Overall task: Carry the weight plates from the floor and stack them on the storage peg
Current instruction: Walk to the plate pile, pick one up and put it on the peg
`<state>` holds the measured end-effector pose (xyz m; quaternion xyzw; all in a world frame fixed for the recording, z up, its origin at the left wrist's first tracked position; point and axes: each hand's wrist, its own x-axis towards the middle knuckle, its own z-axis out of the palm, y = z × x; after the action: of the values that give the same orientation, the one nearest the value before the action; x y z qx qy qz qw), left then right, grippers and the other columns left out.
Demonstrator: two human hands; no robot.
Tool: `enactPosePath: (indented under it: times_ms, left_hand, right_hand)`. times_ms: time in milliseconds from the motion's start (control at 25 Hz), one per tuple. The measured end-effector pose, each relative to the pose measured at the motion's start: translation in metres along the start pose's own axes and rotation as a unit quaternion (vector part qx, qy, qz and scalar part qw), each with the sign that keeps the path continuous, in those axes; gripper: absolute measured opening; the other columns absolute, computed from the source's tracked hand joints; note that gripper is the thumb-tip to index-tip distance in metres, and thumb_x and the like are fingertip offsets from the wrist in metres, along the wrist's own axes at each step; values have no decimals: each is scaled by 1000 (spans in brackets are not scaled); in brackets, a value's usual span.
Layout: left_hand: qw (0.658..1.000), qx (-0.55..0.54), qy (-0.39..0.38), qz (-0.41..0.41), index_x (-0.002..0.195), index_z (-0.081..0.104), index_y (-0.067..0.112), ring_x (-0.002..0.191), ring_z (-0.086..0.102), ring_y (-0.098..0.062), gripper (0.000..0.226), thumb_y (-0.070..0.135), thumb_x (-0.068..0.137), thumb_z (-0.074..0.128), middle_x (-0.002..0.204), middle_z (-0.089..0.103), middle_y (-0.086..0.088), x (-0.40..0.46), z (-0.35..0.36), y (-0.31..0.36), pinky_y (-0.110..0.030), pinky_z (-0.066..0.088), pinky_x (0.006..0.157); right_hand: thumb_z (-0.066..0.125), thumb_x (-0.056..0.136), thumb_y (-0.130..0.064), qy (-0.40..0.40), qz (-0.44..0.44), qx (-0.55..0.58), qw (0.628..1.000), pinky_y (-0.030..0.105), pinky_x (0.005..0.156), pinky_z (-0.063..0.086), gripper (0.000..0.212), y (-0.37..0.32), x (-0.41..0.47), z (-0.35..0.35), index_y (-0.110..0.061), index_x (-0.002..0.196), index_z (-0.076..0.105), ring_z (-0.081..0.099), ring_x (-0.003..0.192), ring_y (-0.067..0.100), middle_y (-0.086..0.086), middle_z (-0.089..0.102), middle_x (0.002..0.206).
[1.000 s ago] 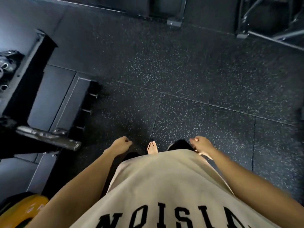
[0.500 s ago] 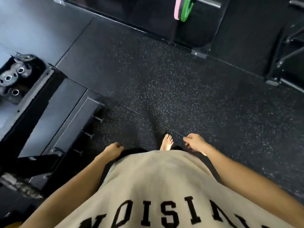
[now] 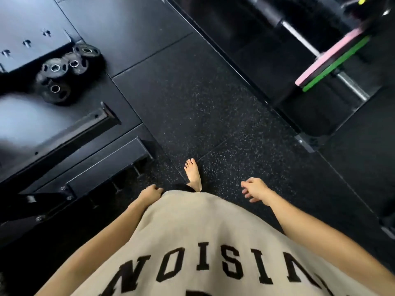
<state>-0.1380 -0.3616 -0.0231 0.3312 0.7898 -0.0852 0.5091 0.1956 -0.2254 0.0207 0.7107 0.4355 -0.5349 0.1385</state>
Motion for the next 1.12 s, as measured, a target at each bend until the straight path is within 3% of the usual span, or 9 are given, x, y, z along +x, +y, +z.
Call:
enactPosePath:
  times_ms: [240,320,400,480,600,680,800,1000,1120]
  left_hand:
    - [976,-198,85,-24,116,60,3,108,61,-38,31,26,96,52,116,65,-19,70,-177,64,-42,50,91]
    - [965,-244,91,-33,102,61,3,94,64,-36,23,23,96,52,104,67,-21,93,-221,77,-39,51,81]
    - [961,-260,75,-53,87,55,7,73,55,-28,18,22,96,49,86,61,-16,109,-248,88,-33,40,65]
    - [950,-296,62,-81,91,53,9,69,50,-25,16,23,97,47,81,56,-13,131,-275,99,-31,35,59]
    - [932,-335,60,-129,109,56,8,79,58,-26,23,26,98,48,92,61,-11,155,-322,113,-30,44,61]
    - [919,-357,74,-149,115,57,8,90,61,-28,27,28,98,49,103,63,-12,170,-354,118,-35,50,71]
    - [904,-358,140,-184,114,61,10,110,58,-30,27,29,98,50,120,63,-13,196,-408,115,-34,43,87]
    - [868,-415,168,-214,109,61,11,108,58,-29,23,28,98,51,118,64,-11,257,-500,93,-32,41,79]
    - [868,-423,154,-212,114,62,10,110,58,-30,26,27,97,51,122,64,-12,304,-559,58,-33,42,84]
  right_hand:
    - [58,96,-29,34,-120,-106,987,30,70,42,20,-213,67,-52,-14,87,66,60,81,20,3,68,83]
    - [58,96,-30,9,-134,-130,982,30,71,45,20,-283,97,-58,-20,79,62,61,79,20,2,68,79]
    - [58,96,-29,-17,-135,-163,977,30,64,45,21,-343,125,-61,-21,77,59,60,75,19,3,67,80]
    - [56,97,-28,-47,-141,-214,965,31,65,48,19,-410,155,-62,-20,80,59,60,76,18,4,68,83]
    - [56,97,-28,-71,-170,-275,944,36,79,51,16,-519,192,-67,-17,87,63,62,80,19,6,70,88]
    - [55,98,-29,-89,-190,-313,926,35,73,50,16,-589,205,-67,-16,93,63,61,81,19,6,69,92]
    - [52,100,-28,-114,-206,-359,903,32,70,50,17,-688,223,-60,-14,103,62,60,81,17,7,67,96]
    - [51,100,-29,-148,-207,-425,869,35,75,53,17,-834,259,-12,-15,105,60,61,81,19,7,65,93]
    - [51,100,-29,-151,-207,-443,859,38,80,55,14,-905,279,28,-18,103,60,62,85,20,6,65,95]
